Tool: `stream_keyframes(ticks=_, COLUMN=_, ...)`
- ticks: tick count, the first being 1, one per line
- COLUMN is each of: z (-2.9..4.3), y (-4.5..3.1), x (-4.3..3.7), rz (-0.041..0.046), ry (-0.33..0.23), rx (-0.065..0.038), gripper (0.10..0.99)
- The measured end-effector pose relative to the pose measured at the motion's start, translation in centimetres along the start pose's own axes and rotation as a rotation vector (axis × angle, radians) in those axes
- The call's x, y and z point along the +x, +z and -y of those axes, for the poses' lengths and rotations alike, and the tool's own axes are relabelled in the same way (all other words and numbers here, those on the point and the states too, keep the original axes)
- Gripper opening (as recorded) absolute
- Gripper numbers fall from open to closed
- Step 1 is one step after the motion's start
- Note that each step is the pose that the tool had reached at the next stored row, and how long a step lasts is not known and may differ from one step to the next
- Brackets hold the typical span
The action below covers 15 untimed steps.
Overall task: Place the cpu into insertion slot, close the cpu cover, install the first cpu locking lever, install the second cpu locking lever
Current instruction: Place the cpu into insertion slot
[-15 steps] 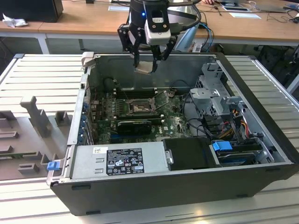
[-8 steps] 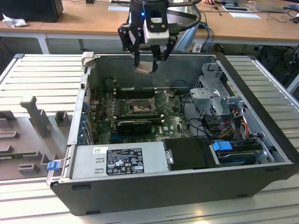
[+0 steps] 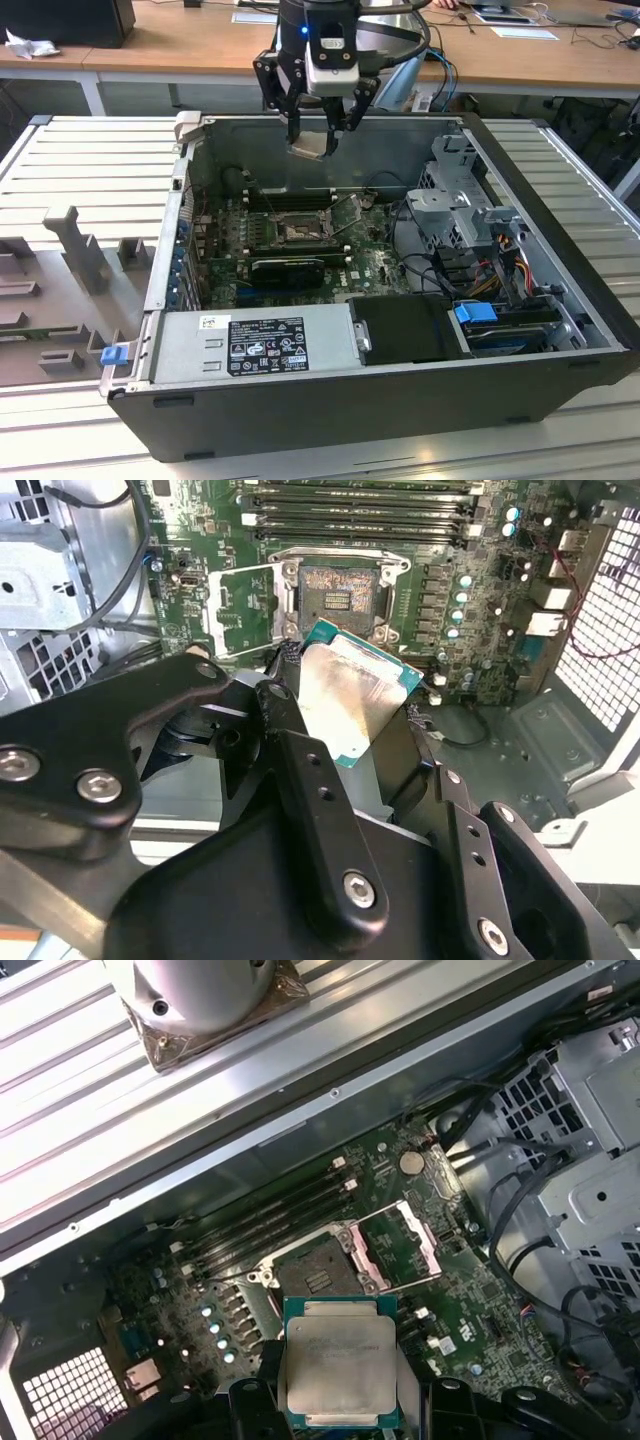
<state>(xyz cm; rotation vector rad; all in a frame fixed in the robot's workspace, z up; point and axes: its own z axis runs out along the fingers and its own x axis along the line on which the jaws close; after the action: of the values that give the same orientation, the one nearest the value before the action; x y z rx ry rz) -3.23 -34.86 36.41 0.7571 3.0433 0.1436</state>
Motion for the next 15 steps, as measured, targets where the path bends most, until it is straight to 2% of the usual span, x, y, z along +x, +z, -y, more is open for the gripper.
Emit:
stream_keyframes(ticks=6, z=0.00, y=0.01, x=0.00, rz=0.0029, ry=0.032, rx=-0.001, gripper=0.529)
stream_keyframes(ticks=15, z=0.00, y=0.02, x=0.00, rz=0.0118, ry=0.131, rx=-0.003, gripper=0.529)
